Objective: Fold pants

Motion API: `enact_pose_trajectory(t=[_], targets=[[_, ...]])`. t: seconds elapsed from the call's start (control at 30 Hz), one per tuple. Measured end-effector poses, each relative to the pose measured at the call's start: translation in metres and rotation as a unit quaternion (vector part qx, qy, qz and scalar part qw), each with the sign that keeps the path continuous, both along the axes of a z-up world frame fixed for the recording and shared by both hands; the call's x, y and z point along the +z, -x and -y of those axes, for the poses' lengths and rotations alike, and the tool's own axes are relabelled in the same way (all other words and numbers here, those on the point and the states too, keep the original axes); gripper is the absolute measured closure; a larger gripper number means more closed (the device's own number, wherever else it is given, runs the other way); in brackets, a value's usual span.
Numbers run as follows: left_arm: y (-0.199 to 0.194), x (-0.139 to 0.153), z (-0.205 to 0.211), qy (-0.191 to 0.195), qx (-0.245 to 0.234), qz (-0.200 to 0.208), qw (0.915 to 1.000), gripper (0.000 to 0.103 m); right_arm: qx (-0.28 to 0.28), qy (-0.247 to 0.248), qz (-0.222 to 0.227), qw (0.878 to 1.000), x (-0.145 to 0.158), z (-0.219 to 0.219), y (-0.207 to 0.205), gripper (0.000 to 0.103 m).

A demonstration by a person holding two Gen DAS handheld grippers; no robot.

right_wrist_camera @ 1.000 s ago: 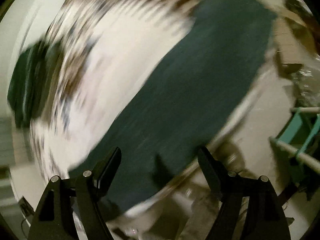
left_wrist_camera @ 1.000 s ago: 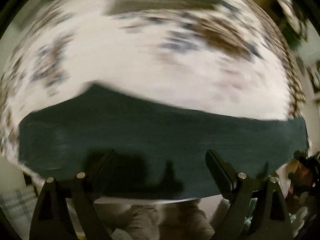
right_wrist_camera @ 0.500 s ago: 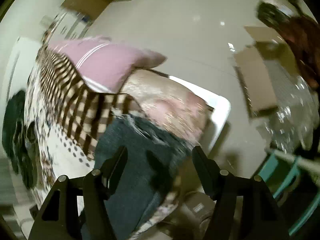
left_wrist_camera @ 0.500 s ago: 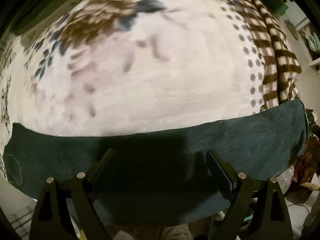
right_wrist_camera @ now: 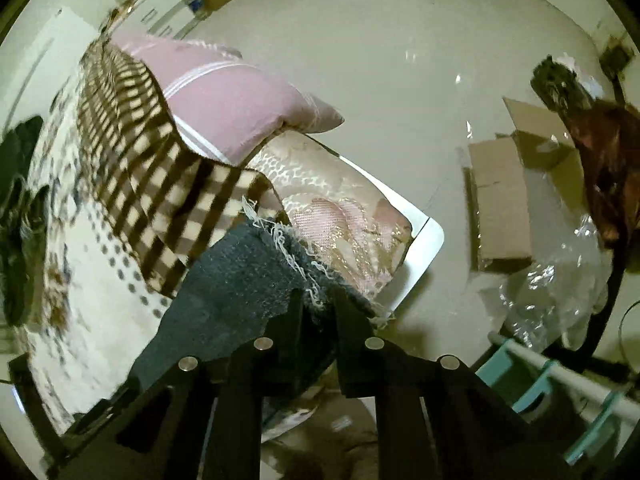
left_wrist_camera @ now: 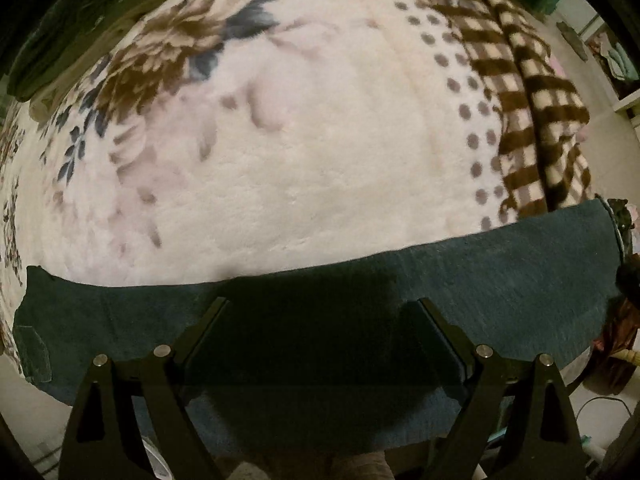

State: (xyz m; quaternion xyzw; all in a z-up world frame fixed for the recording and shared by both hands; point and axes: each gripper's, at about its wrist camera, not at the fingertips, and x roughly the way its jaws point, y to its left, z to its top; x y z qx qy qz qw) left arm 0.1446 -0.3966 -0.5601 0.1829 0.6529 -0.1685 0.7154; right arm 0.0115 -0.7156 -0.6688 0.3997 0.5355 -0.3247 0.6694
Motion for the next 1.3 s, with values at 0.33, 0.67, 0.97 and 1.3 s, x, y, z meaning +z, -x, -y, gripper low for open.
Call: enact_pose_trajectory(t=[0.33, 0.67, 0.97, 1.3], targets=[[0.004, -0.037, 0.001, 0.020, 0.022, -0.014, 0.9995, 0.000, -0.102, -0.147, 0.120, 0.976, -0.040, 0.028, 0.064, 0.042], [0.021, -0.046, -0.013, 0.032, 0.027, 0.006, 0.9991, 0.000, -0.062, -0.158, 0.197, 0.966, -0.063, 0.007, 0.035, 0.073], [0.001, -0.049, -0.016, 0.026, 0.028, -0.005, 0.9993, 0.000, -0.037, -0.117, 0.258, 0.958, -0.043, -0.002, 0.023, 0.083], [-0.009, -0.043, -0.026, 0.025, 0.028, -0.011, 0.9993, 0.000, 0.007, -0.075, 0.245, 0.967, -0.025, -0.020, 0.006, 0.074]])
